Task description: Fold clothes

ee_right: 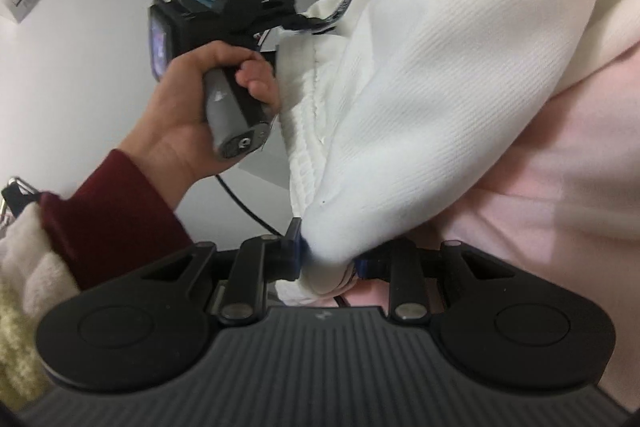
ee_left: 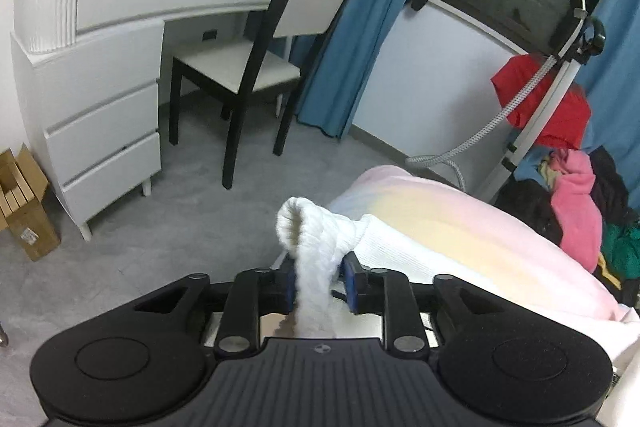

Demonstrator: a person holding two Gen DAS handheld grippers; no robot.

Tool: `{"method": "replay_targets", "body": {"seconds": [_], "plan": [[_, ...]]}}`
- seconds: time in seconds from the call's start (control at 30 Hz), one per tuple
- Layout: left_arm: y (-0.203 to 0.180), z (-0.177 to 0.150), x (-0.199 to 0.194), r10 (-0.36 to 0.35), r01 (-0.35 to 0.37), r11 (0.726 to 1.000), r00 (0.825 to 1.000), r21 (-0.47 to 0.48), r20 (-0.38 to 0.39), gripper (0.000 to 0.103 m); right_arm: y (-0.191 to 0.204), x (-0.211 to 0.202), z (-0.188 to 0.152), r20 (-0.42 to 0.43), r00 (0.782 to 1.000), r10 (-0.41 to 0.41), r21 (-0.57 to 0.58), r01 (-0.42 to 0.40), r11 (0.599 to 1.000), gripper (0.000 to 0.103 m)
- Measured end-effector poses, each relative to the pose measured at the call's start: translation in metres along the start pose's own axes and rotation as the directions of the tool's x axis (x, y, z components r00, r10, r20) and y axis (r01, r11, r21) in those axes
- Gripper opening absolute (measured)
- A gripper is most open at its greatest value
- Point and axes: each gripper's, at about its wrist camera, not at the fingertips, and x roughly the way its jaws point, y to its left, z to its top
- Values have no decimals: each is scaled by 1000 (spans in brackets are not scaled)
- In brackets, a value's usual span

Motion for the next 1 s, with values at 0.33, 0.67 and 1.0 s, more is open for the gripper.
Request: {"method": "replay_targets", "body": {"seconds": [0.33, 0.67, 1.0], "plan": [[-15, -15, -86, 39, -45, 997, 995, 62, 94, 89, -34, -82, 47, -33, 998, -57, -107, 53, 993, 85], [-124, -84, -222, -96, 35, 963, 971, 267, 220, 91, -41, -276, 73, 292, 927, -234, -322, 326, 889, 84], [-221, -209, -319, -338, 228, 869, 922, 440, 191, 95, -36, -363, 111, 523, 775, -355, -331, 568, 753, 84]]}}
